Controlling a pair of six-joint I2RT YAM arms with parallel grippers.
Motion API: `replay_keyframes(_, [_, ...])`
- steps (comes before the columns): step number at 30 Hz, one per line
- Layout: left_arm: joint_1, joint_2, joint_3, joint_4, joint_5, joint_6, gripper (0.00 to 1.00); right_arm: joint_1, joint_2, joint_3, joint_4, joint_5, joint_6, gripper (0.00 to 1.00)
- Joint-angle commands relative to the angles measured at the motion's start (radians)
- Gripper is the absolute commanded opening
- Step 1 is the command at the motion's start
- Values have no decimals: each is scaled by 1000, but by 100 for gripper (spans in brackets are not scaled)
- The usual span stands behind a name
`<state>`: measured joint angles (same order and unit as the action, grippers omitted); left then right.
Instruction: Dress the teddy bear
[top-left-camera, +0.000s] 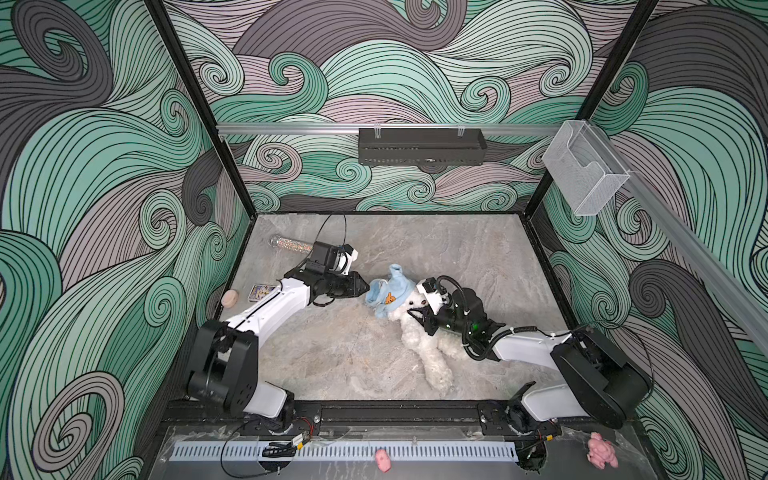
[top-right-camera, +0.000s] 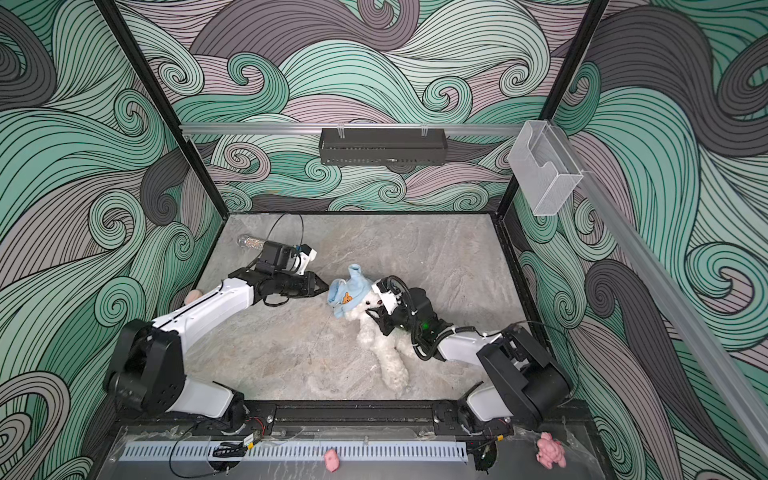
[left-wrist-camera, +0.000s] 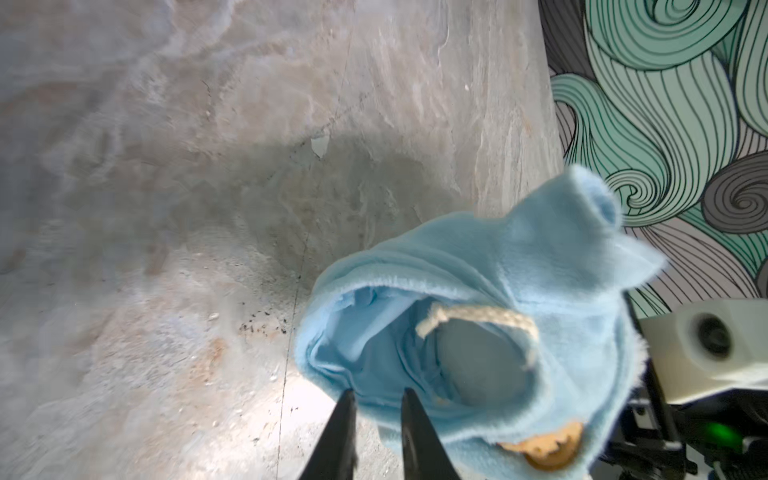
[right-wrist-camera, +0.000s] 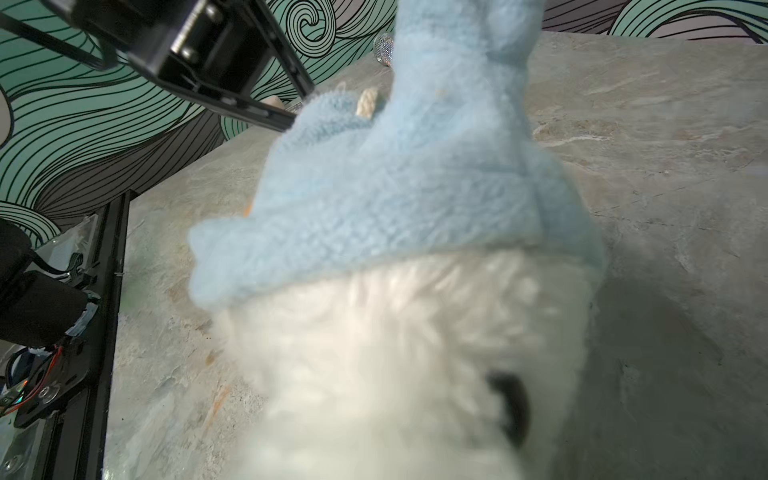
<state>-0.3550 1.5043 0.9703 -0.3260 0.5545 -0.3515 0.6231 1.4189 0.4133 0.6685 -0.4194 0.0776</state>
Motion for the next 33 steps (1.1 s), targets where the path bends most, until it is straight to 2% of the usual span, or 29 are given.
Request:
replay_keyframes(1, [-44, 49, 58, 1, 108, 78, 24, -6, -29, -1, -20, -46, -51, 5])
replay_keyframes(12, [-80, 122, 80, 109, 282, 67, 38, -8, -37, 13, -52, -73, -93, 6])
replay_keyframes(18, [-79, 119, 74, 94, 319, 91, 49, -8, -51, 19, -98, -79, -163, 7])
replay_keyframes(26, [-106, 183, 81, 78, 384, 106, 57, 22, -61, 11, -83, -33, -291, 8])
replay_keyframes(33, [-135, 179, 33, 141, 431, 80, 56, 24, -59, 29, -82, -22, -339, 8])
